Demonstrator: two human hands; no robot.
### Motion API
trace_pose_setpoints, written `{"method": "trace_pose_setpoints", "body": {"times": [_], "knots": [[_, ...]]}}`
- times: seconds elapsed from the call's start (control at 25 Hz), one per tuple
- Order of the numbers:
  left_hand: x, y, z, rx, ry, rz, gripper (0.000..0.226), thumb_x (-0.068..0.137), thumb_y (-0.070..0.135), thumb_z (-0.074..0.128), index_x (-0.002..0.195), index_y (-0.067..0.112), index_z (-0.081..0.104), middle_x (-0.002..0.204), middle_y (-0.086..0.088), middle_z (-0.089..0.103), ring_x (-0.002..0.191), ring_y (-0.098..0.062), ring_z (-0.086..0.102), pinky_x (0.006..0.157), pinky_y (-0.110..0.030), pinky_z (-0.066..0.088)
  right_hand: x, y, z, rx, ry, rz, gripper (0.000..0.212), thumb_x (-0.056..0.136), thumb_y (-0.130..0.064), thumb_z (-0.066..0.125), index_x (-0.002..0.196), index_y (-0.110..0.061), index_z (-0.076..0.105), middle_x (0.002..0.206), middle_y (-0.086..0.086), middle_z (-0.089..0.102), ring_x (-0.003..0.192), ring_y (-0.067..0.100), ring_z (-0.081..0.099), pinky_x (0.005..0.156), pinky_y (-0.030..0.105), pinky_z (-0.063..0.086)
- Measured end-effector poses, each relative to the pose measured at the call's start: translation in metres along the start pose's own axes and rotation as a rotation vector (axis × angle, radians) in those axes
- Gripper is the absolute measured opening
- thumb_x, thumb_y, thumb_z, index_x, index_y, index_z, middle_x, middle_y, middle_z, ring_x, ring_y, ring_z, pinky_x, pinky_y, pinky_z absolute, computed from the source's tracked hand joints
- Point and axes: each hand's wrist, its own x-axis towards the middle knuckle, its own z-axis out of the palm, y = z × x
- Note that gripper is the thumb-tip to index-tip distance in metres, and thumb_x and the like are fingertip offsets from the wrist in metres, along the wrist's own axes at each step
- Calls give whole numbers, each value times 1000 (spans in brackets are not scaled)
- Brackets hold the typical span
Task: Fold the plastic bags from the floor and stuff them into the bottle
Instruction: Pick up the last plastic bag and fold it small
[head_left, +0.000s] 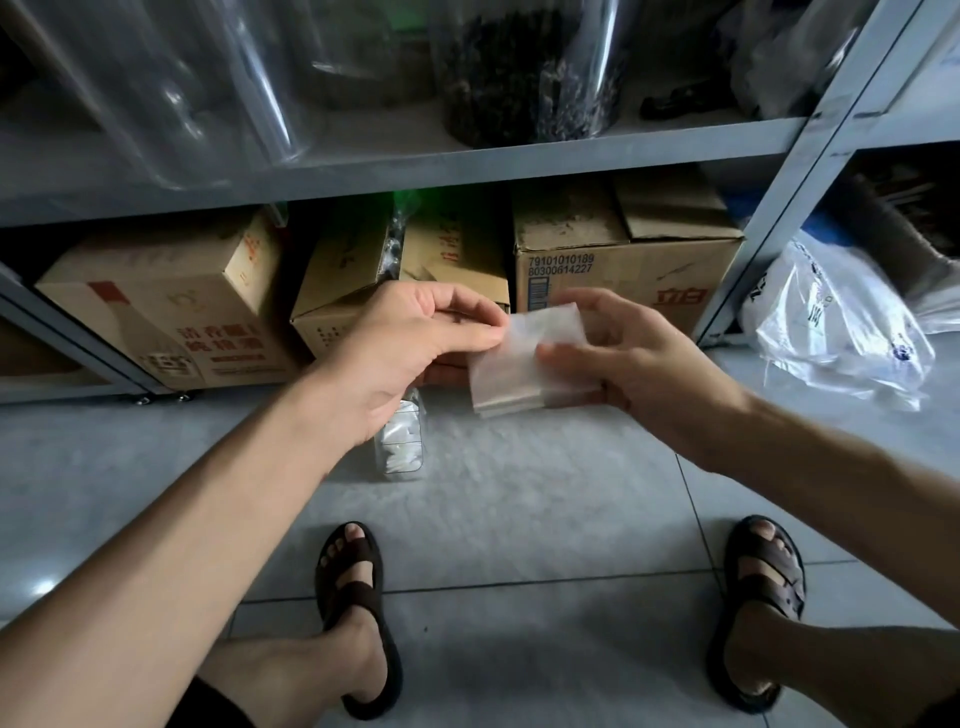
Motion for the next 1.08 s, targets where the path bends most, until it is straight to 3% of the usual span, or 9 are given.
{"method": "trace_pose_setpoints", "body": {"times": [0.2,0.36,0.48,0.6,0.76,0.88,1.08], "knots": [[4,-3,-7,49,47,-14,33,84,-3,71,109,18,69,68,3,71,64,-11,68,62,-24,59,6,2,-4,59,164,8,34,84,3,69,116,-7,64,98,13,75,88,24,72,80,31,60],[-1,-4,-4,167,-150,-112,26,84,-3,70,105,11,73,82,-6,77,71,-14,73,63,-20,58,8,2,-8,61,226,-8,30,86,3,68,112,-9,65,85,8,73,79,20,71,77,33,59],[0,-5,-2,203,-165,-133,18,86,10,72,104,6,75,95,-11,78,79,-17,74,73,-26,59,6,3,-4,-81,172,-58,31,86,3,68,115,-9,64,67,-5,67,71,14,67,80,34,59],[1,-5,-2,141,-87,-130,9,87,7,72,95,4,75,81,-9,77,64,-12,72,59,-22,59,3,1,-1,-49,130,-61,33,86,-4,70,117,-8,63,77,-1,73,76,15,70,75,31,59],[0,-4,-1,89,-43,-97,4,87,5,71,86,9,73,74,-5,75,58,-10,70,57,-22,59,1,4,3,-12,39,34,29,85,-8,71,114,-3,67,100,13,76,90,24,74,73,29,59],[-1,-3,0,73,-19,-74,3,86,6,72,85,9,72,78,-8,75,59,-12,70,56,-23,59,2,4,2,-5,82,41,11,87,-4,68,98,-1,72,91,12,76,80,21,73,68,26,58],[0,-3,0,57,64,-18,11,85,6,73,76,12,70,70,-4,73,53,-9,66,50,-23,55,1,2,1,-19,52,62,6,88,-6,68,92,-2,69,80,8,73,71,15,70,63,23,57]]}}
